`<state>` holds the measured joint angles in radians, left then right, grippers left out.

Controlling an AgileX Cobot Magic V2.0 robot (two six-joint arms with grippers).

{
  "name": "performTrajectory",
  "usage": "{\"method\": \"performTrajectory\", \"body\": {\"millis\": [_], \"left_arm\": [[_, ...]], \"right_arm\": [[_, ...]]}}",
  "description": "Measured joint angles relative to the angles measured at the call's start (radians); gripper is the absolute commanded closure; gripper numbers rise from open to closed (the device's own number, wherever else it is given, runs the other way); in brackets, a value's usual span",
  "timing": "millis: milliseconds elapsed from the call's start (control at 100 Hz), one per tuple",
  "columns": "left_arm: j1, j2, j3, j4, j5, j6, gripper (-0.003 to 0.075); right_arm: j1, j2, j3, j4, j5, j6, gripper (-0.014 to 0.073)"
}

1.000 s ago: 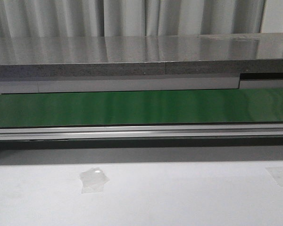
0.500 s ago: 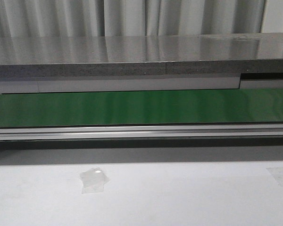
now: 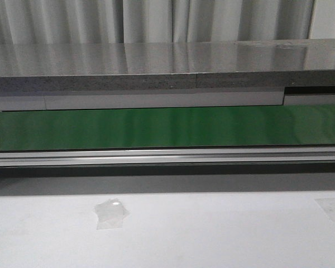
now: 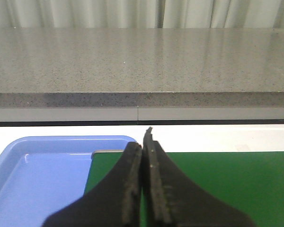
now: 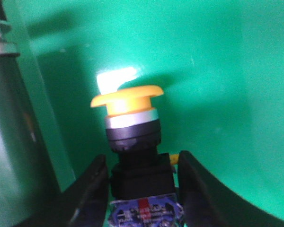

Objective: Move button from left to right
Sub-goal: 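Lower the button into the green tray and open the right gripper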

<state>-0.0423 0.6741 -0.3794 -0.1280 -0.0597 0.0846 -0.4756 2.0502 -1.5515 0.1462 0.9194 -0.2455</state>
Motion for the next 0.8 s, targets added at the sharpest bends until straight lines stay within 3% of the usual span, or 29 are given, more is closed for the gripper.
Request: {"method": "performTrajectory", "body": {"millis": [150, 350, 800], "left_arm": [[0.0, 0.0, 0.0, 0.0, 0.0, 0.0, 0.074], [0.0, 0.0, 0.0, 0.0, 0.0, 0.0, 0.074], [0.0, 0.0, 0.0, 0.0, 0.0, 0.0, 0.074]], "right_arm": [[0.0, 0.008, 0.0, 0.002, 0.0, -0.003, 0.0308], [0.0, 0.008, 0.0, 0.006, 0.0, -0.003, 0.008], [0.0, -0.038, -0.002, 0.006, -0.008, -0.003, 0.0067]]}}
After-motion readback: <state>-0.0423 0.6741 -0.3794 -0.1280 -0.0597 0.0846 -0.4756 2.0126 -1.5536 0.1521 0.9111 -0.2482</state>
